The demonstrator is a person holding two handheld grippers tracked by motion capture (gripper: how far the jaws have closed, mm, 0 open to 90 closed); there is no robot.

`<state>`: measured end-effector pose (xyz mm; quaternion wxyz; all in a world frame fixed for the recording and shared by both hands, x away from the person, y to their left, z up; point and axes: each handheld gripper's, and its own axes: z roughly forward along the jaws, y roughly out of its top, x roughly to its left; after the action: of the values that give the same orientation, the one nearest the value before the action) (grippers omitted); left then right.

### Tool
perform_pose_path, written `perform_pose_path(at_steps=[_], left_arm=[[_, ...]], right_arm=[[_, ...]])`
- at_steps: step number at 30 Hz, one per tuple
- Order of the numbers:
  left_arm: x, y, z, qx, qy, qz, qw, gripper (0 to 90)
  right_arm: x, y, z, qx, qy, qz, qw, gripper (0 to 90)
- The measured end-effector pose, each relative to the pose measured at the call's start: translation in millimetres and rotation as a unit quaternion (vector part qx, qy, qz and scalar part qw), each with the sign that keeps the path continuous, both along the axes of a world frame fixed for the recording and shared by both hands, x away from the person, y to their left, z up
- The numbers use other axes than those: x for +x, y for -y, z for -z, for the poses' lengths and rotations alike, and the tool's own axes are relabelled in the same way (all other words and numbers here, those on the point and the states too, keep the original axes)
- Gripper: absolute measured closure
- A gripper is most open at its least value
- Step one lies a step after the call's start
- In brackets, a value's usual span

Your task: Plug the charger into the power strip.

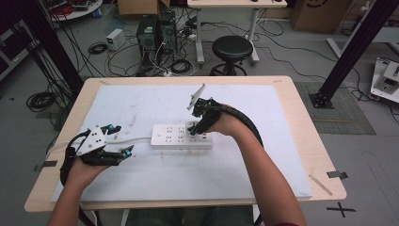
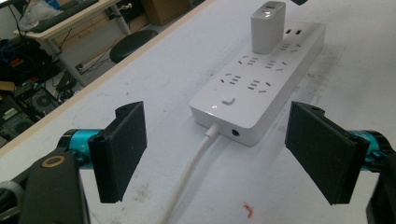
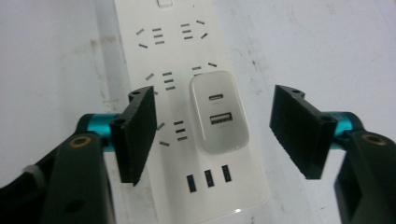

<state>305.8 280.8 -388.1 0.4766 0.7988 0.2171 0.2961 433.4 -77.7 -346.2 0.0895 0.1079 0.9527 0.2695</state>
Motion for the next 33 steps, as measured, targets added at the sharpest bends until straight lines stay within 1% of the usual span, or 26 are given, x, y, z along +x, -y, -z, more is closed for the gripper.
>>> perform_pose_path(at_steps=[2, 3, 4, 5, 6, 7, 8, 10, 11, 12, 13, 15, 16, 18, 20, 21, 22, 23, 25, 26, 28, 30, 31, 32, 33], left_arm=[[2.3, -0.3, -1.4, -0.007, 0.003, 0.000, 1.0000, 20.7], [3.4, -0.3, -1.9, -0.012, 0.004, 0.000, 0.9999, 20.8], [3.4, -0.3, -1.9, -0.012, 0.004, 0.000, 0.9999, 20.7], [4.3, -0.1, -2.3, -0.017, 0.003, 0.001, 0.9998, 20.7], [5.3, -0.5, -3.0, -0.019, 0.005, 0.004, 0.9998, 20.8], [6.0, -0.4, -3.0, -0.027, 0.006, 0.005, 0.9996, 20.8], [6.5, -0.4, -3.1, -0.032, 0.003, 0.007, 0.9995, 20.8], [7.5, -0.6, -3.4, -0.031, 0.003, 0.011, 0.9995, 20.7], [7.7, -0.5, -3.6, -0.032, 0.002, 0.012, 0.9994, 20.8], [7.8, -0.4, -4.0, -0.031, 0.000, 0.014, 0.9994, 20.7], [7.5, 0.2, -4.4, -0.032, -0.002, 0.016, 0.9993, 20.8], [6.9, 0.9, -5.8, -0.031, -0.002, 0.022, 0.9993, 20.7], [6.5, 1.5, -6.3, -0.033, -0.003, 0.025, 0.9991, 20.7], [5.3, 2.1, -7.5, -0.032, -0.003, 0.028, 0.9991, 20.7], [4.1, 2.5, -8.2, -0.036, -0.006, 0.031, 0.9989, 20.8], [4.1, 2.5, -8.2, -0.036, -0.006, 0.031, 0.9989, 20.7], [3.5, 2.6, -8.5, -0.040, -0.010, 0.031, 0.9987, 20.7], [3.6, 2.6, -8.4, -0.041, -0.011, 0.029, 0.9987, 20.7], [5.3, 1.8, -7.9, -0.035, -0.018, 0.027, 0.9989, 20.8], [6.4, 1.1, -7.7, -0.028, -0.020, 0.025, 0.9991, 20.7], [7.8, 0.8, -6.7, -0.025, -0.025, 0.023, 0.9991, 20.8], [8.3, 0.7, -6.2, -0.026, -0.027, 0.021, 0.9991, 20.7], [8.3, 0.7, -6.2, -0.026, -0.027, 0.021, 0.9991, 20.8], [9.0, 0.9, -6.0, -0.027, -0.027, 0.019, 0.9991, 20.7], [9.6, 0.8, -6.4, -0.025, -0.029, 0.020, 0.9991, 20.8]], right_arm=[[-3.8, 8.5, -0.6, 0.032, 0.000, 0.012, 0.9994, 28.9], [-6.6, 12.5, -1.2, 0.042, -0.004, 0.021, 0.9989, 27.3], [-6.6, 12.5, -1.2, 0.042, -0.004, 0.021, 0.9989, 27.3], [-9.5, 16.4, -1.6, 0.051, -0.003, 0.029, 0.9983, 26.2], [-12.2, 20.8, -2.2, 0.059, 0.004, 0.033, 0.9977, 24.9], [-16.1, 25.7, -3.0, 0.071, 0.004, 0.045, 0.9964, 24.0], [-19.6, 31.0, -3.5, 0.087, 0.004, 0.053, 0.9948, 21.9], [-26.0, 42.4, -3.9, 0.112, 0.012, 0.066, 0.9915, 21.1], [-29.7, 47.8, -3.5, 0.124, 0.018, 0.076, 0.9893, 19.9], [-32.9, 53.1, -3.3, 0.131, 0.019, 0.083, 0.9877, 19.8], [-35.5, 57.4, -3.5, 0.129, 0.011, 0.091, 0.9874, 19.8], [-42.1, 67.7, -2.4, 0.154, 0.024, 0.102, 0.9825, 19.8], [-45.1, 73.2, -1.7, 0.165, 0.023, 0.106, 0.9804, 19.8], [-49.6, 83.7, 0.3, 0.172, 0.029, 0.122, 0.9771, 19.7], [-54.9, 94.5, 3.2, 0.195, 0.029, 0.131, 0.9717, 19.7], [-54.9, 94.5, 3.2, 0.195, 0.029, 0.131, 0.9717, 19.7], [-61.3, 108.5, 7.3, 0.215, 0.030, 0.147, 0.9649, 19.7], [-62.8, 112.9, 8.4, 0.220, 0.031, 0.151, 0.9631, 19.7], [-65.3, 121.2, 9.9, 0.230, 0.035, 0.158, 0.9596, 19.7], [-65.9, 124.9, 10.6, 0.234, 0.038, 0.160, 0.9583, 19.7], [-67.9, 131.4, 12.2, 0.240, 0.041, 0.168, 0.9551, 19.7], [-69.8, 136.9, 14.0, 0.247, 0.043, 0.172, 0.9527, 19.7], [-69.8, 136.9, 14.0, 0.247, 0.043, 0.172, 0.9527, 19.7], [-71.4, 140.7, 15.1, 0.250, 0.045, 0.177, 0.9509, 19.7], [-72.0, 142.0, 15.5, 0.249, 0.044, 0.181, 0.9505, 19.7]])
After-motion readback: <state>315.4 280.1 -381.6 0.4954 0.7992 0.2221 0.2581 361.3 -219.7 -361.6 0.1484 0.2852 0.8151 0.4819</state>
